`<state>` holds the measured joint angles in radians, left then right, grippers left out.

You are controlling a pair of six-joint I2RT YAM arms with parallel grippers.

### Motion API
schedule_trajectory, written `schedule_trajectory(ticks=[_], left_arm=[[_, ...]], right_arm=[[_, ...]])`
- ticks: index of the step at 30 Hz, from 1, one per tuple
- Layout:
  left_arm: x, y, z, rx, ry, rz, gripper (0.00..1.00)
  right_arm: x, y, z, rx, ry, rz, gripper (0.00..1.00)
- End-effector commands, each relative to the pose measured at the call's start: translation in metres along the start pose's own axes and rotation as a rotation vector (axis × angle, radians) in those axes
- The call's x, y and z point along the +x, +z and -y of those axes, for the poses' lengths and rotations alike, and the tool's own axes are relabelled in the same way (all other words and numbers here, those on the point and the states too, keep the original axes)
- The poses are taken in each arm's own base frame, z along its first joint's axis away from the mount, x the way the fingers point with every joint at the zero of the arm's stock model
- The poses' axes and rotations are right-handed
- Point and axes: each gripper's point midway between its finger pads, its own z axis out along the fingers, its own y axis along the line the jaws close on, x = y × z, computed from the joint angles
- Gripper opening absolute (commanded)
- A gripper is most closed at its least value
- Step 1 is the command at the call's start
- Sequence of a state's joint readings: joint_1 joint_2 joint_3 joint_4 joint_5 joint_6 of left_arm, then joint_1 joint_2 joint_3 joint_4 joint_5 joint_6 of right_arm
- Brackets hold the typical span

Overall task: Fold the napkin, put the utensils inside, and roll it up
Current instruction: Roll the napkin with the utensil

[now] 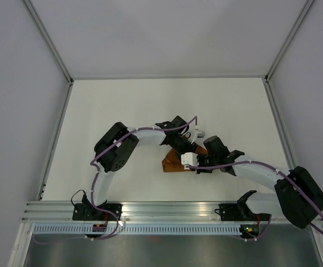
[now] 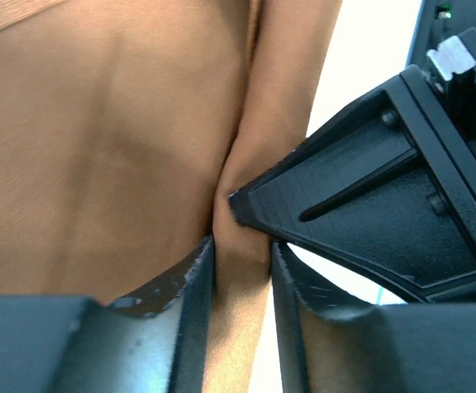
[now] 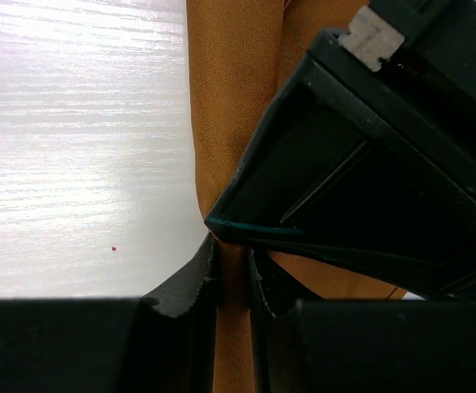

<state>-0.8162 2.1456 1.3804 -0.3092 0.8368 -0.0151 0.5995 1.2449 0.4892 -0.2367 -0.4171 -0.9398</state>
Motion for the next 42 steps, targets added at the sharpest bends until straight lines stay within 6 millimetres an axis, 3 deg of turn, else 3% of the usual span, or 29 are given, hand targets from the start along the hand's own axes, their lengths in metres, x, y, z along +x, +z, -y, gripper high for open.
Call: schedule_trajectory(ticks=[1, 7, 14, 17, 19, 20, 21, 24, 26, 29, 33, 35, 39, 42], left_arm=[[0.006, -0.027, -0.033, -0.206, -0.088, -0.002, 0.40], [-0.029, -0.064, -0.047, -0.308, -0.153, 0.133, 0.41], [-0.053, -0.131, -0.063, -0.515, -0.179, 0.369, 0.41], [-0.062, -0.167, -0.056, -0.610, -0.131, 0.518, 0.41], [-0.056, -0.191, -0.053, -0.701, -0.125, 0.600, 0.40], [-0.064, -0.202, -0.049, -0.719, -0.107, 0.673, 0.41], [-0.057, -0.217, -0.043, -0.758, -0.103, 0.730, 0.41], [-0.049, -0.235, -0.033, -0.789, -0.074, 0.861, 0.42], [-0.051, -0.255, -0.011, -0.778, -0.041, 0.976, 0.45], [-0.041, -0.263, 0.002, -0.764, 0.001, 1.062, 0.49], [-0.018, -0.261, 0.005, -0.788, 0.064, 1.100, 0.47], [-0.020, -0.266, 0.022, -0.772, 0.153, 1.151, 0.48], [-0.015, -0.247, 0.029, -0.778, 0.266, 1.078, 0.48], [-0.013, -0.214, 0.037, -0.776, 0.382, 0.961, 0.49]], right_arm=[[0.020, -0.003, -0.031, -0.135, 0.046, -0.087, 0.04], [0.015, -0.005, -0.033, -0.154, 0.061, -0.079, 0.03], [0.010, -0.003, -0.034, -0.203, 0.085, -0.073, 0.02], [0.003, -0.002, -0.032, -0.241, 0.096, -0.065, 0.02], [0.005, 0.000, -0.035, -0.273, 0.114, -0.075, 0.02], [0.002, -0.001, -0.030, -0.273, 0.120, -0.072, 0.01], [0.003, 0.001, -0.032, -0.295, 0.131, -0.075, 0.01], [0.004, 0.002, -0.026, -0.333, 0.167, -0.072, 0.01], [0.003, 0.002, -0.018, -0.348, 0.196, -0.068, 0.01], [0.007, 0.006, -0.010, -0.403, 0.249, -0.078, 0.01], [0.012, 0.015, -0.005, -0.498, 0.341, -0.079, 0.00], [0.013, 0.017, 0.005, -0.499, 0.362, -0.079, 0.00], [0.022, 0.027, 0.011, -0.535, 0.415, -0.106, 0.00], [0.025, 0.032, 0.017, -0.545, 0.439, -0.113, 0.00]])
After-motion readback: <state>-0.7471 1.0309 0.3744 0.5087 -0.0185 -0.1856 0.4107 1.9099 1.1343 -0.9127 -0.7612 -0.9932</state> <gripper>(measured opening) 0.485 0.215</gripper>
